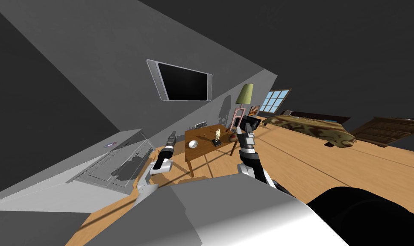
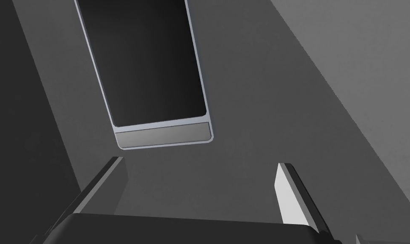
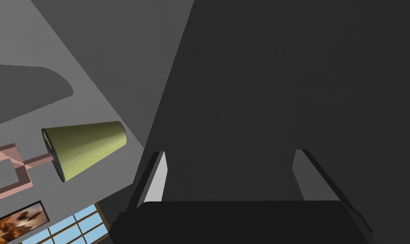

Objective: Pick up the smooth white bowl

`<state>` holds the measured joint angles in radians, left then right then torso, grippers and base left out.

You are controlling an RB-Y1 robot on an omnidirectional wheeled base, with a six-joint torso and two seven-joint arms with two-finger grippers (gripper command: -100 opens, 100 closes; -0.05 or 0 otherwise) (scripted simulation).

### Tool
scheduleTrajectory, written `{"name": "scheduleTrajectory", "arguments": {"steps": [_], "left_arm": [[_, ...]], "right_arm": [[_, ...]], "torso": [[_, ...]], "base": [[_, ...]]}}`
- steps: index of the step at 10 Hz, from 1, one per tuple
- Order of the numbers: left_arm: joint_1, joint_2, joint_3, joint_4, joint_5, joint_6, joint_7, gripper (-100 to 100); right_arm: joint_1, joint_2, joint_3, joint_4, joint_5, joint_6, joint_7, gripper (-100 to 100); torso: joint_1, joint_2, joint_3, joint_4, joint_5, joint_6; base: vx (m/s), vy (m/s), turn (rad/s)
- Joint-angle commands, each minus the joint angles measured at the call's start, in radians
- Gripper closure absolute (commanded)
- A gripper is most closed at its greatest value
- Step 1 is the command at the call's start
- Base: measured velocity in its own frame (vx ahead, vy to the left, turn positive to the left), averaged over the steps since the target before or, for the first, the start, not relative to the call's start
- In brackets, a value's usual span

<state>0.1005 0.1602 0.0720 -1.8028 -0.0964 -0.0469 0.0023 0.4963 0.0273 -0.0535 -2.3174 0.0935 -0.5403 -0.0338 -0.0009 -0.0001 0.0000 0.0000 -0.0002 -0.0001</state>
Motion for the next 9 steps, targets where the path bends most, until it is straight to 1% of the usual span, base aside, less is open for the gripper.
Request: {"name": "scheduleTrajectory", "arguments": {"steps": [1,2,3,4,5,6,7,8,9], "left_arm": [[-0.042,0.008,0.011,0.050,0.009,0.050,-0.008,-100],[-0.042,0.008,0.011,0.063,0.009,0.065,-0.008,-100],[-0.067,0.008,0.017,0.095,0.013,0.108,-0.014,-100],[-0.092,0.008,0.022,0.124,0.018,0.138,-0.019,-100],[-0.092,0.008,0.022,0.138,0.018,0.156,-0.019,-100],[-0.116,0.007,0.027,0.170,0.023,0.195,-0.024,-100],[-0.116,0.007,0.027,0.176,0.023,0.203,-0.024,-100],[-0.139,0.005,0.032,0.206,0.029,0.244,-0.028,-100],[-0.139,0.005,0.032,0.215,0.029,0.249,-0.028,-100]], "right_arm": [[0.000,0.000,0.000,0.000,0.000,0.000,0.000,0],[0.000,0.000,0.000,0.000,0.000,0.000,0.000,0],[0.000,0.000,0.000,0.000,0.000,0.000,0.000,0],[0.000,0.000,0.000,0.000,0.000,0.000,0.000,0],[0.000,0.000,0.000,0.000,0.000,0.000,0.000,0],[0.000,0.000,0.000,0.000,0.000,0.000,0.000,0],[0.000,0.000,0.000,0.000,0.000,0.000,0.000,0],[0.000,0.000,0.000,0.000,0.000,0.000,0.000,0],[0.000,0.000,0.000,0.000,0.000,0.000,0.000,0]], "torso": [[0.000,0.000,0.000,0.000,0.000,0.000],[-0.001,0.000,0.000,0.000,0.000,0.000],[-0.001,0.000,0.000,0.000,0.000,0.000],[0.000,-0.001,0.000,0.000,0.000,0.000],[-0.001,-0.001,0.000,0.000,0.000,0.000],[-0.001,0.000,0.000,0.000,0.000,0.000],[-0.001,-0.001,0.000,0.000,0.000,0.000],[0.000,-0.001,0.000,0.000,0.000,0.000],[0.000,-0.001,-0.001,0.000,0.000,0.000]], "base": [[-0.001,-0.027,-0.016],[0.001,-0.024,-0.009],[0.002,-0.023,-0.014],[0.005,-0.030,-0.029],[0.005,-0.024,-0.005],[0.010,-0.028,-0.012],[0.010,-0.020,-0.008],[0.009,-0.019,-0.014],[0.011,-0.017,-0.014]]}}
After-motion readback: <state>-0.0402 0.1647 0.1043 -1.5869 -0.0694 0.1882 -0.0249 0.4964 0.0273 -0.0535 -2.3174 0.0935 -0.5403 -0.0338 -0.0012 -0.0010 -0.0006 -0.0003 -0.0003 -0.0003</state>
